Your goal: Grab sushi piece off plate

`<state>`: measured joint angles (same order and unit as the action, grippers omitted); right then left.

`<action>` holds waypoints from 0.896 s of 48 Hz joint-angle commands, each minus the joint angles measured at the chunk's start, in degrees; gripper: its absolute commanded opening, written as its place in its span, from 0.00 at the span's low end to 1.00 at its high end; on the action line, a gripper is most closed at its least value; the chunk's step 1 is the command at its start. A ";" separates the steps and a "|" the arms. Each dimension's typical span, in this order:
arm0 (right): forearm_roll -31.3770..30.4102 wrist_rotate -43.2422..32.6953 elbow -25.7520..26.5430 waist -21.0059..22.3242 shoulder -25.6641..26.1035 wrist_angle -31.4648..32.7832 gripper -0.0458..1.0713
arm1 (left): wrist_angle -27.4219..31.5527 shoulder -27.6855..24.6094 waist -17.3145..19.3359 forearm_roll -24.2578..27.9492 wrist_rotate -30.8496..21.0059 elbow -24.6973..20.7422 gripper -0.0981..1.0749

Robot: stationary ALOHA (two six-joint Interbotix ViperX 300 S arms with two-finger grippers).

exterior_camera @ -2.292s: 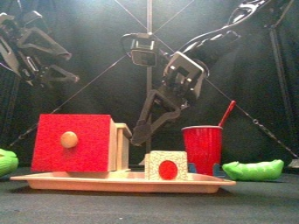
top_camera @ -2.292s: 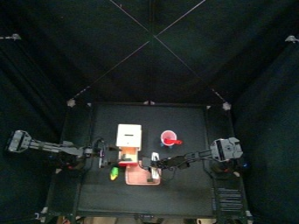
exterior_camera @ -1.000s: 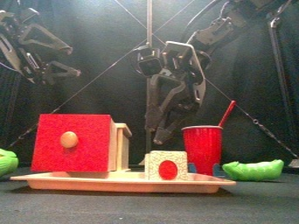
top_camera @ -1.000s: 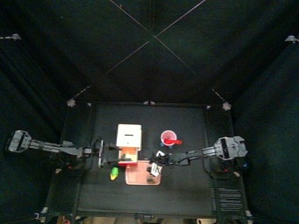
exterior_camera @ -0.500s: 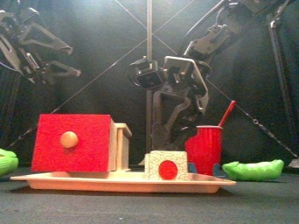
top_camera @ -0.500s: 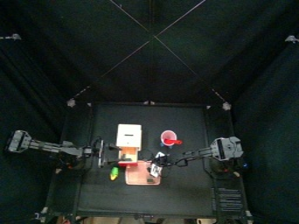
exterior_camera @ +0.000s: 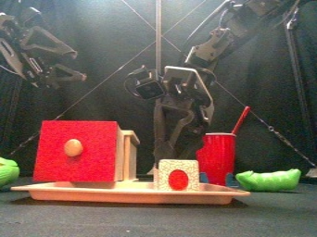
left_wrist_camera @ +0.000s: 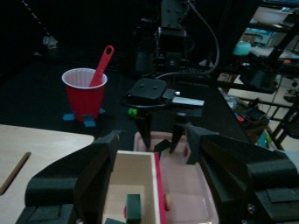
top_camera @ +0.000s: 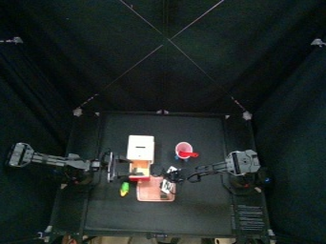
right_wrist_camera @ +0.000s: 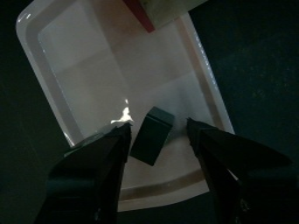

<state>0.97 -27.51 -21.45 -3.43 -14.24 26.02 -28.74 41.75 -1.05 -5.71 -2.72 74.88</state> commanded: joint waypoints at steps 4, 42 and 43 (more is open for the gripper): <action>-0.26 0.09 1.05 -0.09 1.14 -0.18 0.79 | -0.62 -0.18 0.09 0.00 -0.26 -0.62 0.90; -4.83 0.18 0.70 -0.09 5.98 -2.46 0.52 | -0.62 -0.09 -0.35 -0.44 -0.44 -0.53 0.90; -5.01 0.18 0.53 0.00 6.06 -2.81 0.52 | -0.62 -0.18 -0.35 -0.44 -0.44 -0.53 0.90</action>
<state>-3.69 -27.42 -21.45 -3.52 -10.81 24.70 -28.74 41.66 -1.41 -6.06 -3.16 74.97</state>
